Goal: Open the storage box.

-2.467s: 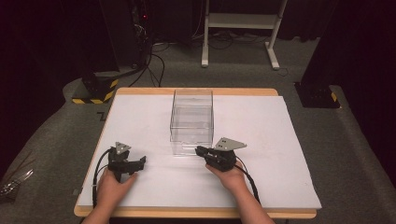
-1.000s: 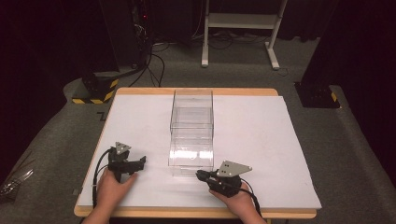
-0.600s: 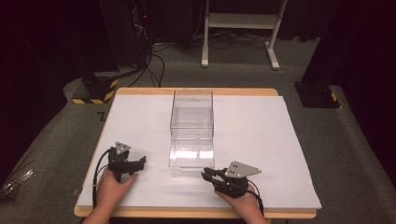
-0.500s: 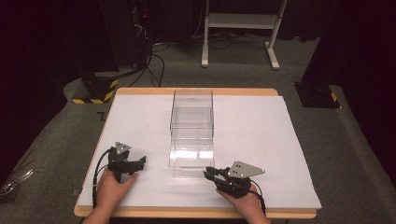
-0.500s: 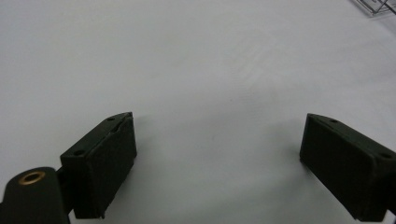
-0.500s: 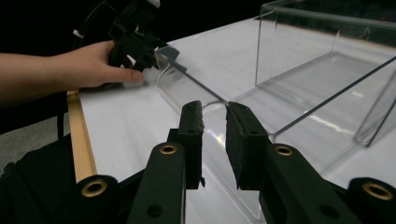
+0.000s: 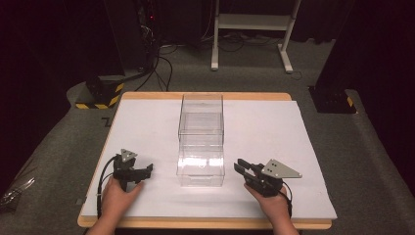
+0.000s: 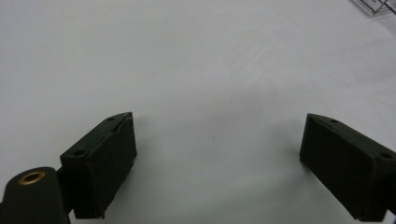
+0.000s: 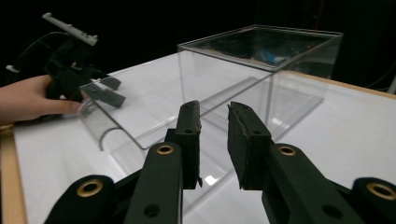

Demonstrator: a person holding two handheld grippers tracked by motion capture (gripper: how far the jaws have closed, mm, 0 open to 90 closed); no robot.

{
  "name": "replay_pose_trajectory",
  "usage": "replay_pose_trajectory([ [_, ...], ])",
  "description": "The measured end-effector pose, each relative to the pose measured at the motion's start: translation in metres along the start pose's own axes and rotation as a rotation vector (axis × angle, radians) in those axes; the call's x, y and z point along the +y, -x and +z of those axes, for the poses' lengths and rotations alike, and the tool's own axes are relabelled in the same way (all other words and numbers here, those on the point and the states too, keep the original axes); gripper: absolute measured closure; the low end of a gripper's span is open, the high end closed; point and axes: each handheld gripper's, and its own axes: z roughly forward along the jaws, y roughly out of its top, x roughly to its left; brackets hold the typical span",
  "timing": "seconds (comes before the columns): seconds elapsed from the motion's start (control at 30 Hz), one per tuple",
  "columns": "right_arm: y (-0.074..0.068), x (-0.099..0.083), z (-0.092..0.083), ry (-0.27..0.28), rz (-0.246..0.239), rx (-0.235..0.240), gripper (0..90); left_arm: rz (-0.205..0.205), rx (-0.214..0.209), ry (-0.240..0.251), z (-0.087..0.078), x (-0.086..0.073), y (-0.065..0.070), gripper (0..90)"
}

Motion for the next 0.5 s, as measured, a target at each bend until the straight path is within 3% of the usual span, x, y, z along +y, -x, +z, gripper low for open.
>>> replay_pose_trajectory([
  [0.23, 0.016, -0.002, -0.011, 0.009, 0.013, -0.086, 72.7, -0.001, 0.0, 0.0, 0.0, 0.0, 0.0, 11.2],
  [0.5, 0.039, -0.012, -0.024, -0.043, 0.02, -0.235, 70.0, -0.001, 0.0, 0.0, 0.0, 0.0, 0.0, 11.2],
])
